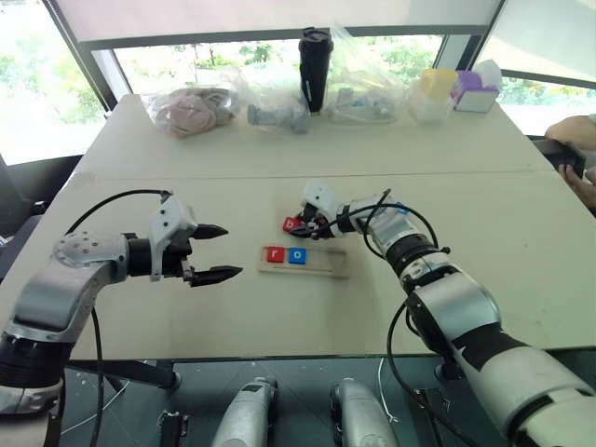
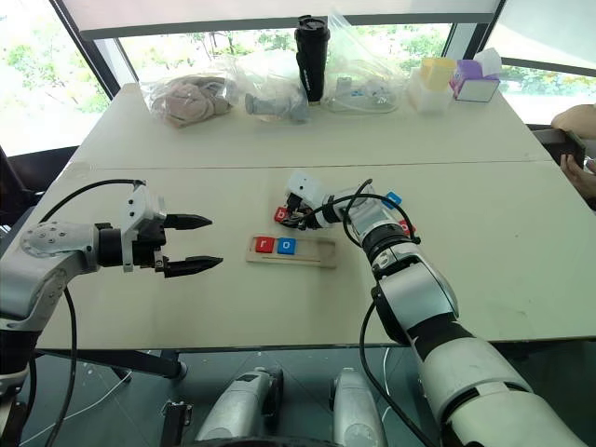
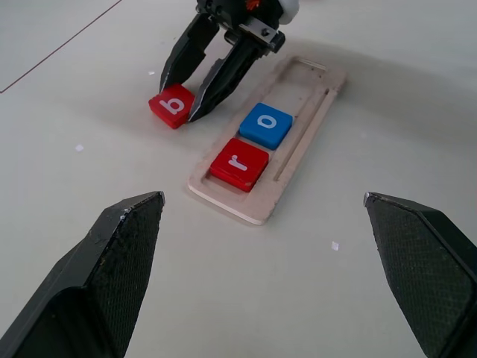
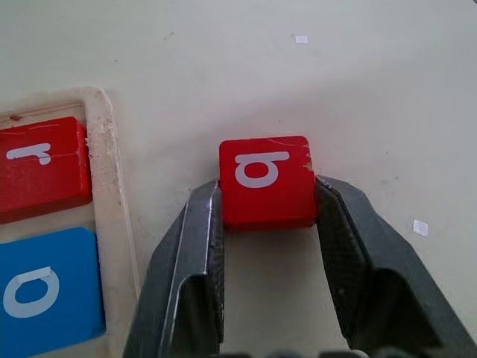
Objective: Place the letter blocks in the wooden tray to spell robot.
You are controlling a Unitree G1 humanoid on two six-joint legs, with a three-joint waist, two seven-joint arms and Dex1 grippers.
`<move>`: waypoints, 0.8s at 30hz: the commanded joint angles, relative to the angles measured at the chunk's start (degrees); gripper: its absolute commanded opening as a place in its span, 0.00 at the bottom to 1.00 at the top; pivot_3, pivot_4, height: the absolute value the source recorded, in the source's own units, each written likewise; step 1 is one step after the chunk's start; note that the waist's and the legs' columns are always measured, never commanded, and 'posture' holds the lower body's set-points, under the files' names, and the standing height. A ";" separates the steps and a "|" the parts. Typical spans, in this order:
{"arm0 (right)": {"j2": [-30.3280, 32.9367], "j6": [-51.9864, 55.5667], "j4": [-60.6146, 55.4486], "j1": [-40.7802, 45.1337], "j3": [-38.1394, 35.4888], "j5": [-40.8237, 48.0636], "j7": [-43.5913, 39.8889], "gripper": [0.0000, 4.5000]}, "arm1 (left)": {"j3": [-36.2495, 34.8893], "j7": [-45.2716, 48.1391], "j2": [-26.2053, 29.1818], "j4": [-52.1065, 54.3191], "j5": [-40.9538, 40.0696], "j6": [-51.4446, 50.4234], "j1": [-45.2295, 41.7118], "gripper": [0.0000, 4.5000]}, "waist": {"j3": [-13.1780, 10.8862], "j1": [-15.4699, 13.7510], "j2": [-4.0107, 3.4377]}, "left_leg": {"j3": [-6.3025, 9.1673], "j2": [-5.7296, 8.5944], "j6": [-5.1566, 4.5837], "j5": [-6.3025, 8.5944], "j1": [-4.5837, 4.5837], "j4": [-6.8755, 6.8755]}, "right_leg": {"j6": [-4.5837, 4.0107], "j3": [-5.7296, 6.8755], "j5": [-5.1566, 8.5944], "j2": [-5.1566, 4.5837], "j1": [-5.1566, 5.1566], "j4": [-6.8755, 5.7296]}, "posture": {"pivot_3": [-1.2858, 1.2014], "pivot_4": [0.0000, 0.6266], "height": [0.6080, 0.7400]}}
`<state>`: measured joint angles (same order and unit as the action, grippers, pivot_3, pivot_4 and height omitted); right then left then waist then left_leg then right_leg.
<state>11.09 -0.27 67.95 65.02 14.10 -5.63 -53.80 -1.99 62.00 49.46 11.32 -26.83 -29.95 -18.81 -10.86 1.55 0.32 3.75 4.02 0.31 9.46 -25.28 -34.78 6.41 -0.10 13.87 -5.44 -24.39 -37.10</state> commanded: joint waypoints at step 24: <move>35.82 24.53 -78.09 -49.86 -12.49 12.43 -10.37 0.26 | 6.04 6.37 -2.62 2.23 -0.07 1.35 -5.19 1.00 | 0.00 -0.64 0.03 | -0.19 -0.24 -0.01 0.07 -0.06 -0.35 | -0.49 0.00 0.26 -0.22 0.14 0.13 | 0.52 0.24 1.00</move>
<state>46.17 24.38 -8.00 14.77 3.67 5.55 -64.44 3.93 67.54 46.64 13.42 -26.87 -29.65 -23.05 -10.86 0.91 0.35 3.51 3.72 0.30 9.53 -25.34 -35.13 5.87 -0.06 14.10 -5.67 -24.26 -36.97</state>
